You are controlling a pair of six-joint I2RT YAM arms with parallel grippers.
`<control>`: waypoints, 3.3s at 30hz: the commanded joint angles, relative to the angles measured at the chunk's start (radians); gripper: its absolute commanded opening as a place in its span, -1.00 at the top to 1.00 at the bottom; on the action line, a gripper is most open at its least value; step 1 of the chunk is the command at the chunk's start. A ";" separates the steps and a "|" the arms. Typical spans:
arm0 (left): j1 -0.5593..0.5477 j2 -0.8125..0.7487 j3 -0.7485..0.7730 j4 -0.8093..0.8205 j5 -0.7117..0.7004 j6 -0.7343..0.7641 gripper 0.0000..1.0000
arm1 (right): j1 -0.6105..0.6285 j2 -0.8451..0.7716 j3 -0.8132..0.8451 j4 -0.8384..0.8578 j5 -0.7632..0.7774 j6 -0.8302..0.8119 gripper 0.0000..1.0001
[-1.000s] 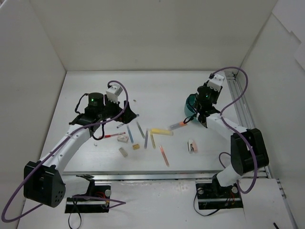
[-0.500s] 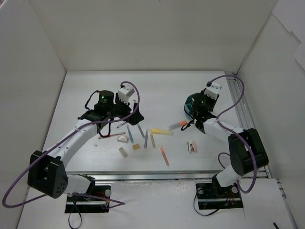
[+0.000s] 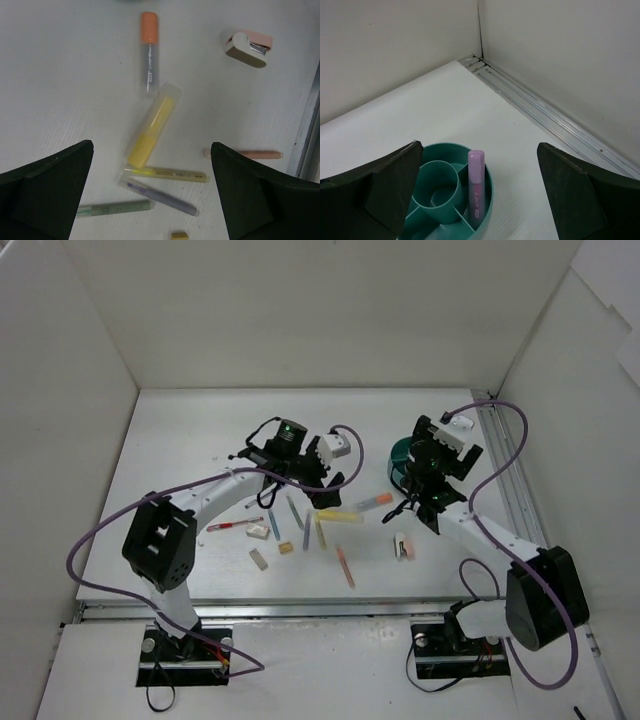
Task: Sort the stationery into containers
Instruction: Place the pen in the storage box, then pick up the pen from the center of the board, then place the pen in the storage box.
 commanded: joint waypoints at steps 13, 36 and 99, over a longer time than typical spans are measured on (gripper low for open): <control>-0.147 0.246 0.173 -0.252 -0.131 0.278 -0.92 | -0.047 -0.308 0.087 -0.571 -0.223 0.303 -0.96; -0.189 0.275 0.111 -0.182 -0.308 0.111 0.84 | -0.050 -0.445 0.013 -0.645 -0.241 0.349 -0.96; 0.039 -0.026 0.143 -0.522 0.425 -0.715 1.00 | 0.295 -0.149 0.158 -0.680 -1.576 -1.020 -0.63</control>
